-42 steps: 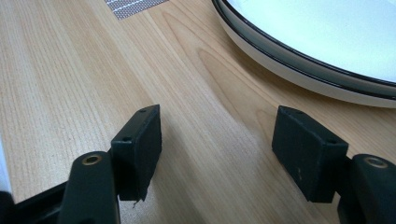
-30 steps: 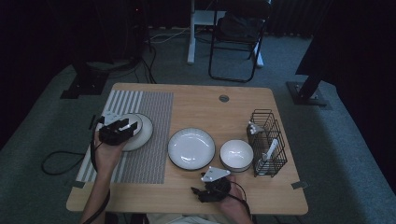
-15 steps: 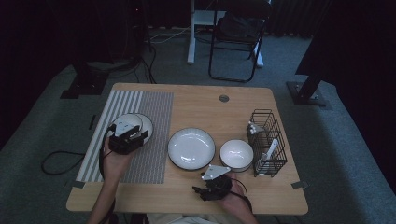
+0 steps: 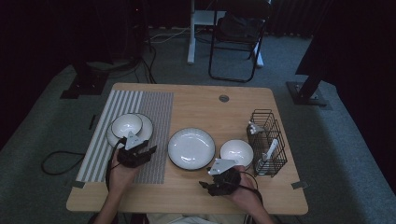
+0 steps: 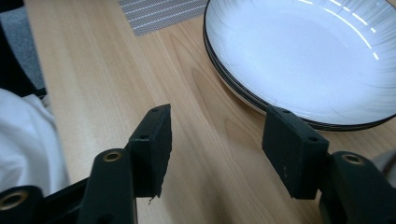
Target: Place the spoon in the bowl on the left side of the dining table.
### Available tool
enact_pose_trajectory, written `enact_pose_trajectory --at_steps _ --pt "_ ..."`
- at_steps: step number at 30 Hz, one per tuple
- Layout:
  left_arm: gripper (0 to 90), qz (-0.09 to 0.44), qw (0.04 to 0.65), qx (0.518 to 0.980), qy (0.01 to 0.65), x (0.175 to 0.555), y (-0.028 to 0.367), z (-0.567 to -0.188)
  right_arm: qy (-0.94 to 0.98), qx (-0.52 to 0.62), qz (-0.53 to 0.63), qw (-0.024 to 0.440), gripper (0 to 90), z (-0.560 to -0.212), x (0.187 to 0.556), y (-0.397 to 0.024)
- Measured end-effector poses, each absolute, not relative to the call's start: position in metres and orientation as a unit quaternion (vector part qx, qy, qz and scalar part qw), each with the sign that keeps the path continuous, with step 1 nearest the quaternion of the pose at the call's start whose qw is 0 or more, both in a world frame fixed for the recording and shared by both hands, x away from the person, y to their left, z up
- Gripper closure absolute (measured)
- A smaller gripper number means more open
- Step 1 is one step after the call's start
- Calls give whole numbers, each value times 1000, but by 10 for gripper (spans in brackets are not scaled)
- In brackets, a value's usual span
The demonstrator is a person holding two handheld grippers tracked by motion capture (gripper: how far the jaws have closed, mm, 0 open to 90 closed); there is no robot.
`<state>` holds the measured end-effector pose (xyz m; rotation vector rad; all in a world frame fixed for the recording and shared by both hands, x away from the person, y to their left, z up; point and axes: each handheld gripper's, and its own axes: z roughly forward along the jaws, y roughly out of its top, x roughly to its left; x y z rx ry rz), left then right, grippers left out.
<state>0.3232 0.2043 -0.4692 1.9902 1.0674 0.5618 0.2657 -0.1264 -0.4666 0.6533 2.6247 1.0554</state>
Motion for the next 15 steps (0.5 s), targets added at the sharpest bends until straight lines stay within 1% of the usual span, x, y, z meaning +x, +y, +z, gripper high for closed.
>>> enact_pose_trajectory --at_steps 6,10,15 --pt "564 204 391 788 429 320 203 -482 895 218 369 120 434 -448 264 -136" --pt "567 196 386 793 429 319 199 -490 896 215 365 135 433 -433 265 -143" --pt "567 193 384 794 430 319 197 -493 893 208 373 141 433 -418 263 -146"
